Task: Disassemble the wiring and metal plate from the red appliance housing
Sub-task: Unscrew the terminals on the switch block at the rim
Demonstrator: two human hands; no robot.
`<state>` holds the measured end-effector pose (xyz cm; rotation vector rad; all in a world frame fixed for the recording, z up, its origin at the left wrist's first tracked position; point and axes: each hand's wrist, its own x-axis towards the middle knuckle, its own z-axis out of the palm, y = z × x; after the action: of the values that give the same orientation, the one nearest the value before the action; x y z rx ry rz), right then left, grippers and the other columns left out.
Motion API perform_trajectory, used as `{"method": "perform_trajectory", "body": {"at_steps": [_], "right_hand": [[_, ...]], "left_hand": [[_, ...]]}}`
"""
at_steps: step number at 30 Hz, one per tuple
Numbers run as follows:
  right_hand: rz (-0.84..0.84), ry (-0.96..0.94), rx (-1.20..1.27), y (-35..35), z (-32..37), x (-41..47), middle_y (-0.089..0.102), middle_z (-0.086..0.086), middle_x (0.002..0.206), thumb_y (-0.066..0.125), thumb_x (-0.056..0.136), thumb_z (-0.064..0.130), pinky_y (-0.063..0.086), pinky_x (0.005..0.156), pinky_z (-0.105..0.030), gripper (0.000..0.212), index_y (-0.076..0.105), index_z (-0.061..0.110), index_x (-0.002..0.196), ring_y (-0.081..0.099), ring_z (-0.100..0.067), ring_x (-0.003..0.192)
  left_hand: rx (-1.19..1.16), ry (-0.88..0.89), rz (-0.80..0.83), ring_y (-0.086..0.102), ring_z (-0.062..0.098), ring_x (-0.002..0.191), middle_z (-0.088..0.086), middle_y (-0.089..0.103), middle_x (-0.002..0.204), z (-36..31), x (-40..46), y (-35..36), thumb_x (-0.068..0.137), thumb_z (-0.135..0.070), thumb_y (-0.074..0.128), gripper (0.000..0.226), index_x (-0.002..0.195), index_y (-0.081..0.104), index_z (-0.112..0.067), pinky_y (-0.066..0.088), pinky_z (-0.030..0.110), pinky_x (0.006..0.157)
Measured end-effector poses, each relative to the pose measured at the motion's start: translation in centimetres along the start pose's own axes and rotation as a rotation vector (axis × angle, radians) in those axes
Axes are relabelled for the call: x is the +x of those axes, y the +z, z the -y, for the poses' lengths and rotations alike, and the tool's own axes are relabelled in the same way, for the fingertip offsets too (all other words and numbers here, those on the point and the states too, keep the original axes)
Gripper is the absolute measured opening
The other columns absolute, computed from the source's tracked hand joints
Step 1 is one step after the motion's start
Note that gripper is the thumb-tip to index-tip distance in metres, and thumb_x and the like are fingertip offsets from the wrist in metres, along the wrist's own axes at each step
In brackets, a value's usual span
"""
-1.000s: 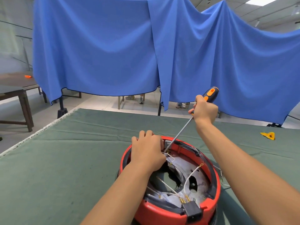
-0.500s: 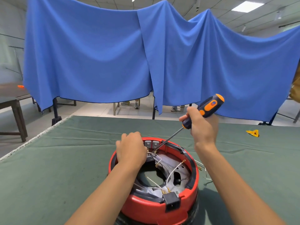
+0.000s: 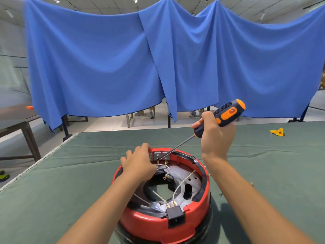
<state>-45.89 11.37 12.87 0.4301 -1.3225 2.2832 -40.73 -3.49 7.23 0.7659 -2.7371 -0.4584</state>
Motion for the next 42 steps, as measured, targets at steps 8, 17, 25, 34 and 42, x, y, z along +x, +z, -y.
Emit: {"method": "perform_trajectory", "body": {"at_steps": [8, 17, 25, 34, 42], "right_hand": [[0.033, -0.09, -0.039, -0.7, -0.6, -0.3, 0.059, 0.003, 0.042, 0.056, 0.074, 0.009, 0.045, 0.044, -0.015, 0.021, 0.057, 0.007, 0.054, 0.053, -0.006, 0.039], [0.054, -0.175, -0.056, -1.3, -1.3, -0.7, 0.061, 0.004, 0.046, 0.058, 0.084, -0.002, 0.048, 0.048, -0.017, 0.031, 0.056, 0.015, 0.058, 0.056, -0.01, 0.042], [0.003, -0.144, -0.049, -1.3, -1.3, -0.1, 0.06, 0.001, 0.044, 0.055, 0.075, 0.013, 0.044, 0.047, -0.015, 0.027, 0.057, -0.012, 0.066, 0.054, -0.007, 0.041], [0.034, -0.155, -0.082, -1.3, -1.8, -0.4, 0.063, -0.002, 0.048, 0.056, 0.076, 0.016, 0.045, 0.048, -0.019, 0.023, 0.056, -0.002, 0.061, 0.056, -0.013, 0.043], [0.051, -0.254, -0.148, -0.1, -2.2, -0.8, 0.06, 0.008, 0.045, 0.054, 0.074, 0.017, 0.045, 0.047, -0.017, 0.016, 0.052, 0.006, 0.062, 0.059, -0.007, 0.043]], "left_hand": [[-0.32, 0.012, 0.16, 0.054, 0.029, 0.112, 0.005, 0.06, 0.122, 0.2, 1.9, -1.1, 0.078, -0.001, 0.048, 0.044, 0.112, 0.055, -0.029, 0.039, 0.043, 0.102], [-0.15, -0.018, -0.189, 0.047, 0.023, 0.112, -0.001, 0.062, 0.113, -0.8, 0.8, 1.0, 0.084, -0.013, 0.051, 0.036, 0.116, 0.055, -0.03, 0.029, 0.036, 0.092], [0.223, -0.027, -0.139, 0.048, 0.031, 0.115, 0.011, 0.055, 0.123, -0.8, 0.1, 0.8, 0.09, -0.027, 0.049, 0.032, 0.121, 0.047, -0.019, 0.037, 0.041, 0.093], [0.178, 0.005, -0.131, 0.05, 0.03, 0.113, 0.01, 0.056, 0.121, -0.3, 0.2, 0.7, 0.089, -0.027, 0.051, 0.034, 0.122, 0.048, -0.019, 0.038, 0.039, 0.09], [0.147, 0.031, -0.16, 0.054, 0.028, 0.105, 0.006, 0.062, 0.113, 0.0, 0.4, 0.6, 0.085, -0.02, 0.053, 0.029, 0.114, 0.055, -0.02, 0.037, 0.035, 0.079]]}}
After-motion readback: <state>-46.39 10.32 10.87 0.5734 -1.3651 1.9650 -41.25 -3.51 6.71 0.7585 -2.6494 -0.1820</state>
